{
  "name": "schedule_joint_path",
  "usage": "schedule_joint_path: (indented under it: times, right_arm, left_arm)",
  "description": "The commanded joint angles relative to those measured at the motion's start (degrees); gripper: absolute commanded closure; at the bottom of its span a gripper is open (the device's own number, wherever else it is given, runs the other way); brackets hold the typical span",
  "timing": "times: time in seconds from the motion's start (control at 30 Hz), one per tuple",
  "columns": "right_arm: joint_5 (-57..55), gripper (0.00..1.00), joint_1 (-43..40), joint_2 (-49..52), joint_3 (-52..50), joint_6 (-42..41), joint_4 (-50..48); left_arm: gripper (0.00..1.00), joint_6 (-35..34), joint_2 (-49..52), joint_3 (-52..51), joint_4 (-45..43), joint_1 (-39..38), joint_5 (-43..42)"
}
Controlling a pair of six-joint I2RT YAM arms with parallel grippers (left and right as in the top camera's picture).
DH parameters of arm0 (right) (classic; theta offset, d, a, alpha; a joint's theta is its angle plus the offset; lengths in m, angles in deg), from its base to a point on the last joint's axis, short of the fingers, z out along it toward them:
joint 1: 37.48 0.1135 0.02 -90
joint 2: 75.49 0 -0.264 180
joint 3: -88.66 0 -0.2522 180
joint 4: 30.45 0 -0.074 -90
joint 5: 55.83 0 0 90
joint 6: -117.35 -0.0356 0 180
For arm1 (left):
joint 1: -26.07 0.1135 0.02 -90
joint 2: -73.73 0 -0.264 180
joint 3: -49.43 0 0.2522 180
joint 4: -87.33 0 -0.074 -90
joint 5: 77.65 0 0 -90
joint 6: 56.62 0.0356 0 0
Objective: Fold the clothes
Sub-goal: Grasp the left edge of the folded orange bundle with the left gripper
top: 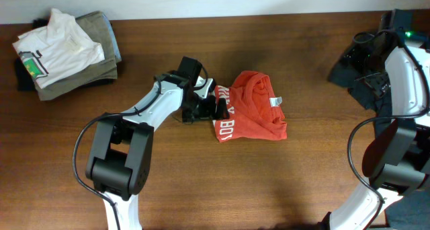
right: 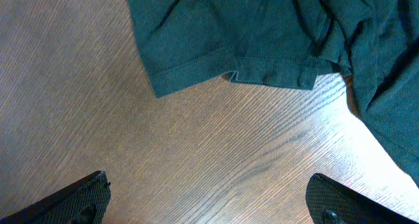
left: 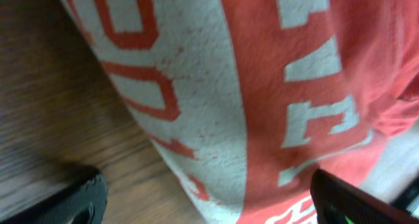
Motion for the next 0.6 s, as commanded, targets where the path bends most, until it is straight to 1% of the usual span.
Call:
schedule_joint_path:
  times: [0.0,0.13,0.2,0.3,0.4,0.43,0.57]
  right_arm:
    - [-0.68,0.01,-0.04,-0.17,0.37,-0.52,0.13]
    - [-0.68,0.01,-0.04,-0.17,0.37,-0.52,0.15]
    - [-0.68,0.01,-0.04,-0.17,0.37,-0.52,0.13]
    - [-0.68,0.01,-0.04,-0.17,0.37,-0.52,0.13]
    - [-0.68,0.01,-0.04,-0.17,0.37,-0.52,0.13]
    - [-0.68,0.01,-0.04,-0.17,0.37,-0.52,0.13]
    - [-0.7,0.01,-0.04,-0.17,0.37,-0.52,0.13]
  left_arm:
    - [0.01,-4.13,-0.17,-5.75,-9.44,0.24,-1.11]
    - [0.01,-11.39,-0.17,-10.19,-17.03,0.24,-1.11]
    - [0.01,-14.56,-0.17,-11.19,-18.12,0.17,-1.11]
    - [0.01,-16.52,-0.17,-11.3,-18.14,-0.44,-1.01]
    - [0.01,-21.75,-0.17,-11.3,-18.84,-1.38,0.61]
    - [0.01,-22.82,-0.17,-11.3,-19.17,-1.9,1.42]
    - [0.01,-23.12,-0.17,-11.3,-20.11,-4.55,1.81]
